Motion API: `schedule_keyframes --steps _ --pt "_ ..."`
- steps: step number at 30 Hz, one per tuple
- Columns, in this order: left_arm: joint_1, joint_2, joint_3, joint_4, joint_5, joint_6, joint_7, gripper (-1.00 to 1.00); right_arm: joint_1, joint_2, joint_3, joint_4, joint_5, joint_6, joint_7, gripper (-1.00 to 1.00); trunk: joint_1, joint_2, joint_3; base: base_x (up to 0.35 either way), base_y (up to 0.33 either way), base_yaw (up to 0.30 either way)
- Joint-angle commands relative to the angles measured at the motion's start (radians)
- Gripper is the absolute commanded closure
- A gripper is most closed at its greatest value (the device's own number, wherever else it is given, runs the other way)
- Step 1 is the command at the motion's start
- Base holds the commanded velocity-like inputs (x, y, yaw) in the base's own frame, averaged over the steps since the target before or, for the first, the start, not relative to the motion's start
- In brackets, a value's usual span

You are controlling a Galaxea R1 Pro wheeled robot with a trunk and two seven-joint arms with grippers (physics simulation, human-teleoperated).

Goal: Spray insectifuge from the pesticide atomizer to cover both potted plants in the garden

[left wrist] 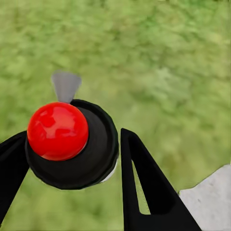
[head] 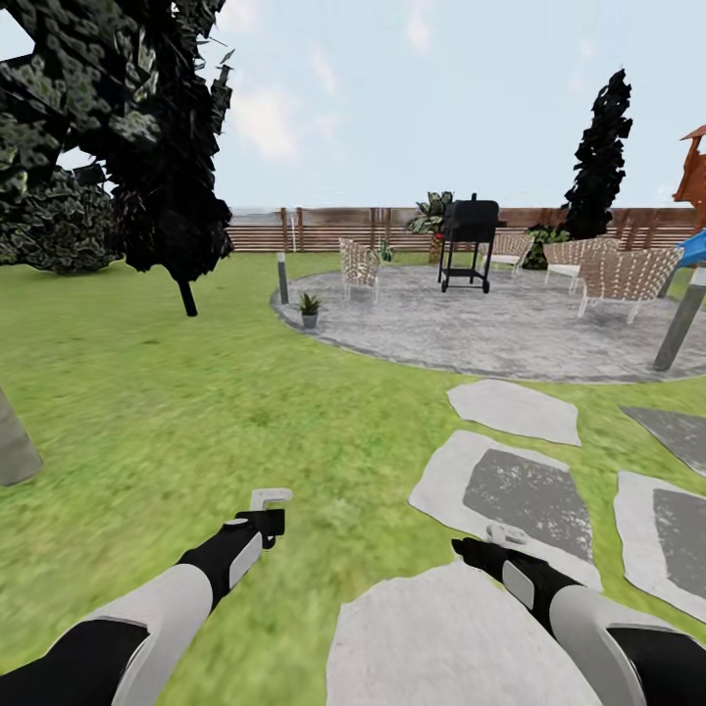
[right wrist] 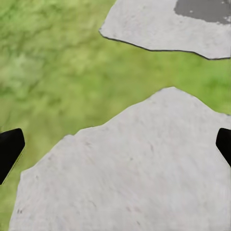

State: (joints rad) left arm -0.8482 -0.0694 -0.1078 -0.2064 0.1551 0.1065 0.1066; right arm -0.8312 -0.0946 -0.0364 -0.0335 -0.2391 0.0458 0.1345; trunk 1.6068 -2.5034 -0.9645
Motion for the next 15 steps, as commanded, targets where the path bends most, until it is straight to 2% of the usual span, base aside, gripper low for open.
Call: schedule_keyframes --steps 1,15 --pt "0.0 0.0 -0.009 -0.002 0.01 0.005 0.006 1.0 0.0 0.0 -0.003 -0.001 -0.005 0.005 0.004 -1.0 0.0 0.0 -0.001 0.337 0.0 0.0" --pt "0.0 -0.001 -0.01 -0.001 0.009 0.005 0.006 1.0 0.0 0.0 -0.003 0.0 -0.005 0.005 0.004 -1.0 0.0 0.0 -0.001 0.337 0.0 0.0"
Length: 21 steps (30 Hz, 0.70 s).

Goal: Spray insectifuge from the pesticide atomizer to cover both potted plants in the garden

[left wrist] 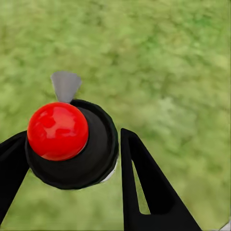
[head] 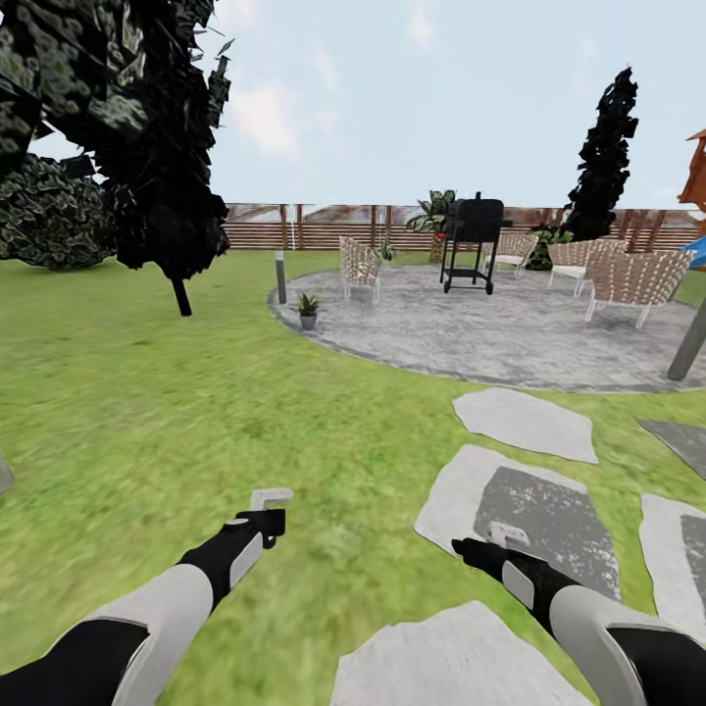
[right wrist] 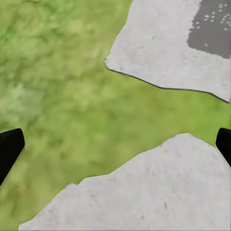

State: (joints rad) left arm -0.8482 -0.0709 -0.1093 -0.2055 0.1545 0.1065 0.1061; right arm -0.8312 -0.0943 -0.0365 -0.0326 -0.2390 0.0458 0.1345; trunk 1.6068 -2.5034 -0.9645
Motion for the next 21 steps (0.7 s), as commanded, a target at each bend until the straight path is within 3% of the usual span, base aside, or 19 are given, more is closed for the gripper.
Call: schedule_keyframes --steps 1,21 --pt "0.0 0.0 -0.009 -0.002 0.01 0.005 0.006 1.0 0.0 0.0 -0.003 -0.001 -0.005 0.005 0.004 -1.0 0.0 0.0 -0.001 0.337 0.0 0.0" --pt "0.0 -0.001 -0.009 -0.002 0.01 0.005 0.006 1.0 0.0 -0.011 -0.004 -0.005 -0.008 0.007 0.004 -1.0 0.0 0.0 -0.001 0.337 0.0 0.0"
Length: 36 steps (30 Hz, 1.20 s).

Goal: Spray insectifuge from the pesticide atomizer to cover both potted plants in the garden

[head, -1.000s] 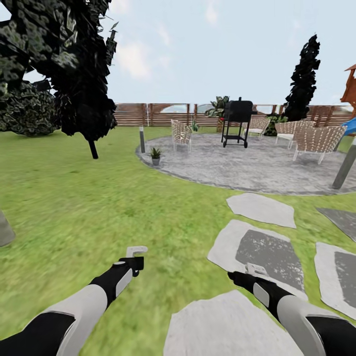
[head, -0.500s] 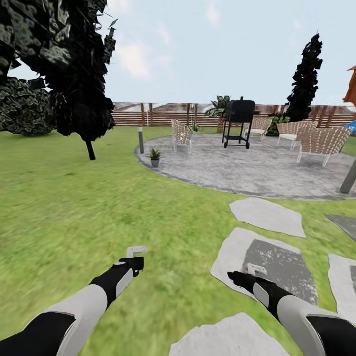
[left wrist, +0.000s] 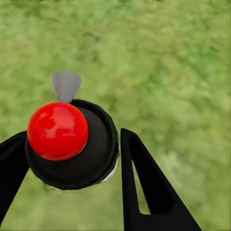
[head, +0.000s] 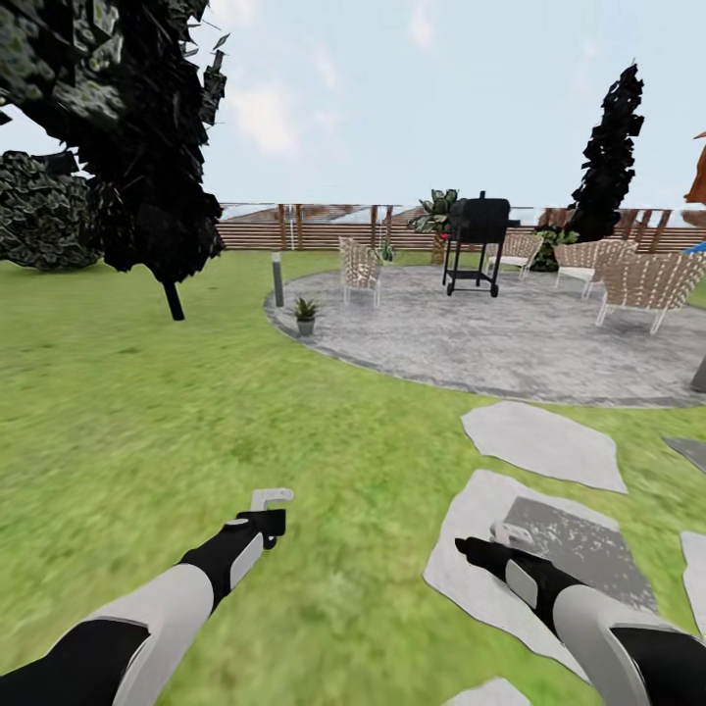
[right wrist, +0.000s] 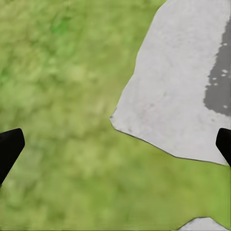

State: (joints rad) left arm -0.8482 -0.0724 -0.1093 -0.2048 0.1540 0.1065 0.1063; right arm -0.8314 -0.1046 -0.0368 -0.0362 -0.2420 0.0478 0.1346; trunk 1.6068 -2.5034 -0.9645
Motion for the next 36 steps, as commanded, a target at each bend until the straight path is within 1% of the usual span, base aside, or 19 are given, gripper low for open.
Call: schedule_keyframes --steps 1,2,4,6,7,9,11,12,15,17,20,23,25,32,36 --pt "0.0 0.0 -0.009 -0.002 0.01 0.005 0.006 1.0 0.0 -0.001 -0.002 -0.001 -0.003 0.008 0.004 -1.0 0.0 0.0 -0.001 0.337 0.0 0.0" --pt "0.0 -0.001 -0.009 -0.002 0.01 0.005 0.006 1.0 0.0 0.001 -0.001 -0.001 -0.001 0.012 0.003 -1.0 0.0 0.0 -0.001 0.337 0.0 0.0" --pt "0.0 -0.006 -0.009 -0.002 0.01 0.005 0.006 1.0 0.0 0.0 0.021 -0.001 0.021 0.063 0.002 -1.0 0.0 0.0 -0.001 0.337 0.0 0.0" --pt "0.0 -0.012 -0.009 0.003 0.01 0.005 0.006 1.0 0.0 -0.001 0.079 -0.001 0.042 0.249 0.001 -1.0 0.0 0.0 -0.001 0.337 0.0 0.0" --pt "0.0 -0.012 -0.009 0.005 0.01 0.005 0.006 1.0 0.0 -0.001 0.098 -0.002 0.045 0.295 0.0 -1.0 0.0 0.0 -0.001 0.337 0.0 0.0" --pt "0.0 -0.013 -0.009 0.006 0.01 0.005 0.007 1.0 0.0 -0.001 0.124 -0.003 0.048 0.347 -0.002 -1.0 0.0 0.0 -0.001 0.337 0.0 0.0" --pt "0.0 -0.013 -0.009 0.007 0.01 0.005 0.007 1.0 0.0 -0.001 0.131 -0.005 0.049 0.32 -0.002 -1.0 0.0 0.0 -0.001 0.337 0.0 0.0" --pt "0.0 -0.013 -0.009 0.007 0.01 0.005 0.006 1.0 0.0 -0.001 0.132 -0.006 0.049 0.259 -0.002 -1.0 0.0 0.0 -0.001 0.337 0.0 0.0" --pt "0.0 -0.014 -0.009 0.007 0.01 0.005 0.006 1.0 0.0 -0.001 0.132 -0.004 0.044 0.124 0.004 -1.0 0.0 0.0 -0.001 0.337 0.0 0.0" --pt "0.0 -0.014 -0.008 0.007 0.011 0.005 0.007 1.0 0.0 -0.001 0.134 -0.001 0.047 0.082 0.006 -1.0 0.0 0.0 -0.001 0.337 0.0 0.0" --pt "0.0 -0.012 -0.007 0.007 0.012 0.005 0.006 1.0 0.006 0.0 0.135 0.003 0.051 0.077 0.004 -1.0 0.0 0.0 -0.001 0.337 0.0 0.0" --pt "0.0 -0.013 -0.008 0.007 0.011 0.005 0.006 1.0 0.094 0.007 0.136 0.003 0.051 0.079 0.004 -1.0 0.0 0.0 -0.001 0.337 0.0 0.0" --pt "0.0 -0.013 -0.008 0.007 0.011 0.005 0.006 1.0 0.116 0.008 0.136 0.003 0.051 0.079 0.004 -1.0 0.0 0.0 -0.001 0.337 0.0 0.0" --pt "0.0 -0.013 -0.009 0.007 0.011 0.006 0.006 1.0 0.13 0.0 0.13 -0.004 0.041 0.078 0.011 -1.0 0.0 0.0 -0.001 0.337 0.0 0.0" --pt "0.0 -0.013 -0.009 0.007 0.011 0.005 0.007 1.0 0.13 -0.002 0.125 -0.033 0.04 0.079 0.01 -1.0 0.0 0.0 -0.001 0.337 0.0 0.0"
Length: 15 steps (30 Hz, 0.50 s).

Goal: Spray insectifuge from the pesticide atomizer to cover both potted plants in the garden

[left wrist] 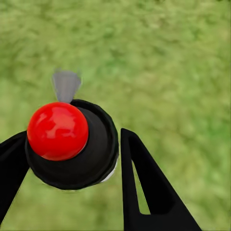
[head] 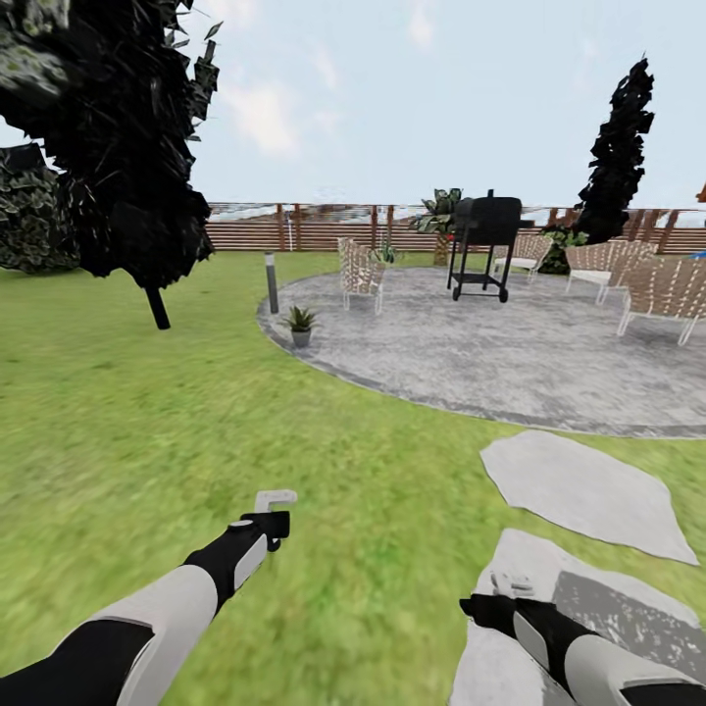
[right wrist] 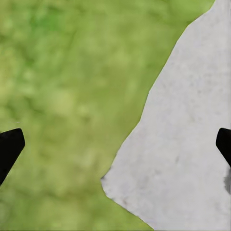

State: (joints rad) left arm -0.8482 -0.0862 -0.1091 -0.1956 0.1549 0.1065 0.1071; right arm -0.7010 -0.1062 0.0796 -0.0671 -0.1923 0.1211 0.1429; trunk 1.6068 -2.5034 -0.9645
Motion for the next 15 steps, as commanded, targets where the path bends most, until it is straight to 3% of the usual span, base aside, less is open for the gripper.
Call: schedule_keyframes --steps 1,8,15 --pt "0.0 0.0 -0.009 -0.002 0.01 0.006 0.006 1.0 0.0 0.0 0.008 -0.008 -0.01 0.006 0.002 -1.0 0.0 0.0 -0.001 0.337 0.0 0.0" --pt "0.0 0.0 -0.009 -0.001 0.01 0.006 0.005 1.0 0.0 0.008 0.016 -0.012 0.0 -0.007 -0.005 -1.0 0.0 0.0 -0.001 0.337 0.0 0.0" --pt "0.0 0.001 -0.008 0.001 0.011 0.006 0.006 1.0 0.0 -0.001 0.015 -0.009 -0.006 -0.008 -0.005 -1.0 0.0 0.0 -0.001 0.337 0.0 0.0"
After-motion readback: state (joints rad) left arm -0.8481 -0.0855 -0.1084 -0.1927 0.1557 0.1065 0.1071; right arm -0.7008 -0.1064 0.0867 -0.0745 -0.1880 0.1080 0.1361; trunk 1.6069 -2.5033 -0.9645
